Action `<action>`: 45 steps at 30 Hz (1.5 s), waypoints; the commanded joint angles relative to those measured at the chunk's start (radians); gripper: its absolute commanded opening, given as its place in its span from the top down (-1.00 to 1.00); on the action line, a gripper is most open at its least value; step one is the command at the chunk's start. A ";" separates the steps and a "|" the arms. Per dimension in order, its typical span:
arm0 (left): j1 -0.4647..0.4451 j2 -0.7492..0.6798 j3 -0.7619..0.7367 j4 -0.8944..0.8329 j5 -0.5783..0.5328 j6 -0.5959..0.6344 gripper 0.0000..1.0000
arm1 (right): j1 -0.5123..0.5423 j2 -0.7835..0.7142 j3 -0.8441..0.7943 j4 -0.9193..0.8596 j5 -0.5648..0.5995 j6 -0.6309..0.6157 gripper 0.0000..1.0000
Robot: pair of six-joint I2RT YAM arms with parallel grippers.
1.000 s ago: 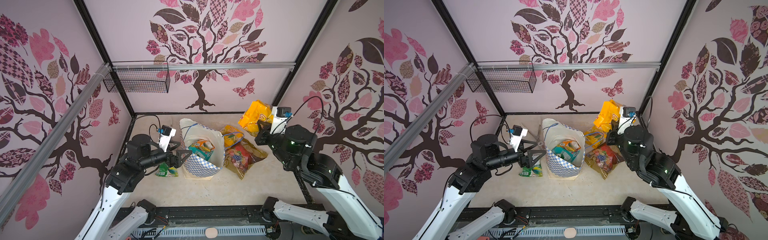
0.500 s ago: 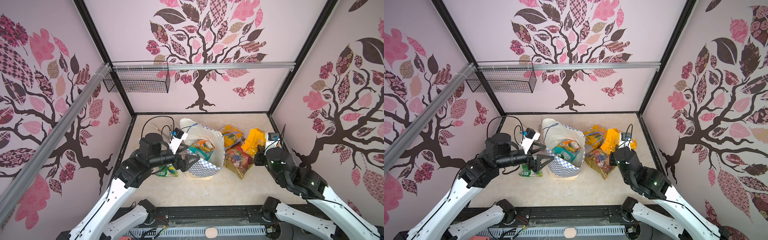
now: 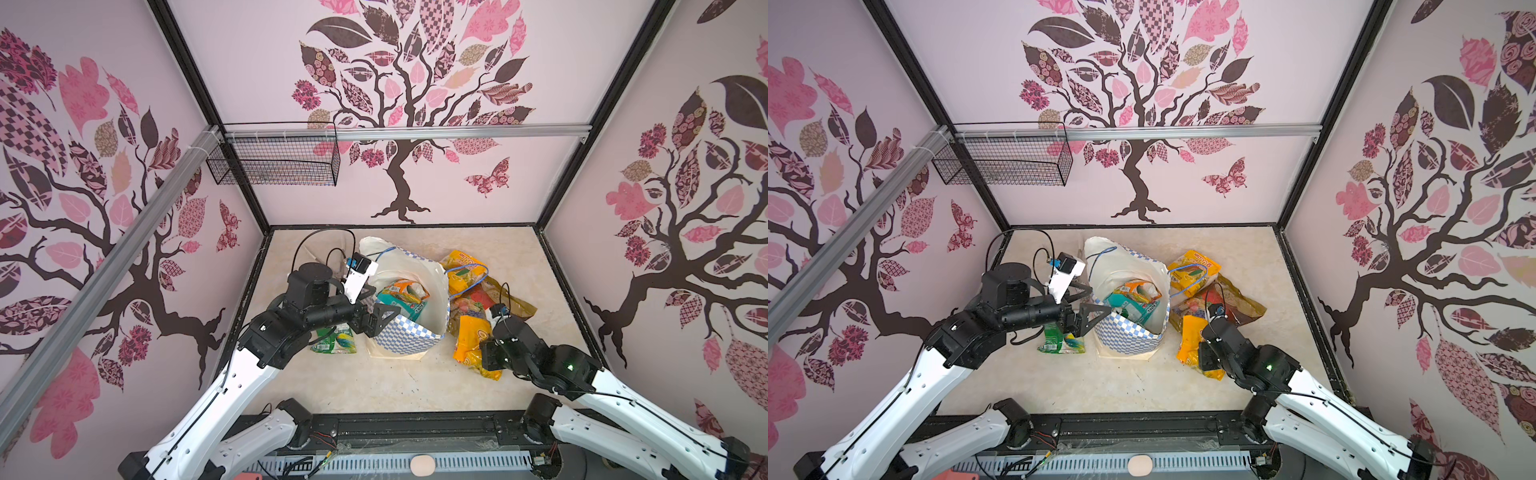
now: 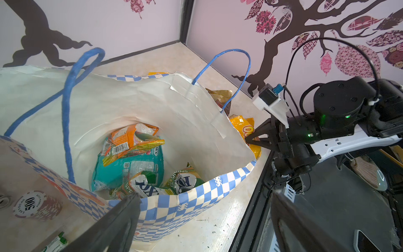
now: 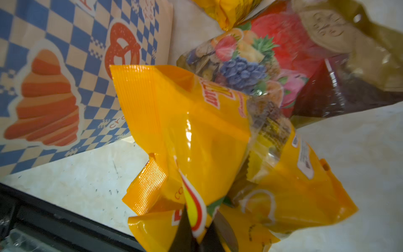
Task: Take the snacks out of the paper bag
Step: 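Lower the yellow packet beside the bag and open the right gripper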
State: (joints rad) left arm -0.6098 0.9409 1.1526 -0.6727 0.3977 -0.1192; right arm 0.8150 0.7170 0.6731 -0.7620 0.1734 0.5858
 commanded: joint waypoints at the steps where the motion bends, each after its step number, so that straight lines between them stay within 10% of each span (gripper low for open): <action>1: -0.004 -0.004 0.025 0.033 -0.030 0.006 -0.90 | -0.002 0.045 -0.033 0.160 -0.126 0.073 1.00; 8: -0.004 -0.023 0.014 0.027 -0.085 -0.006 -0.90 | -0.002 0.172 -0.139 0.358 -0.162 0.122 1.00; 18: -0.004 -0.041 -0.017 0.037 -0.104 -0.021 -0.90 | -0.057 0.240 -0.209 0.404 0.092 0.089 1.00; 23: -0.004 -0.031 -0.009 0.035 -0.101 -0.020 -0.90 | -0.292 0.294 -0.218 0.540 -0.094 0.005 1.00; 32: -0.004 -0.067 -0.036 0.010 -0.137 -0.021 -0.90 | -0.305 0.375 -0.130 0.508 -0.310 -0.038 1.00; 37: -0.004 -0.058 -0.033 0.008 -0.138 -0.012 -0.90 | -0.304 0.325 -0.209 0.589 -0.475 0.022 0.66; 45: -0.004 -0.030 -0.014 0.018 -0.122 -0.014 -0.90 | -0.303 0.347 -0.165 0.483 -0.427 0.031 -0.01</action>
State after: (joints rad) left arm -0.6106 0.9100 1.1423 -0.6701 0.2703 -0.1341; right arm 0.5098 1.0603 0.4778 -0.2066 -0.2371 0.6106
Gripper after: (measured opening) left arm 0.950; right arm 0.490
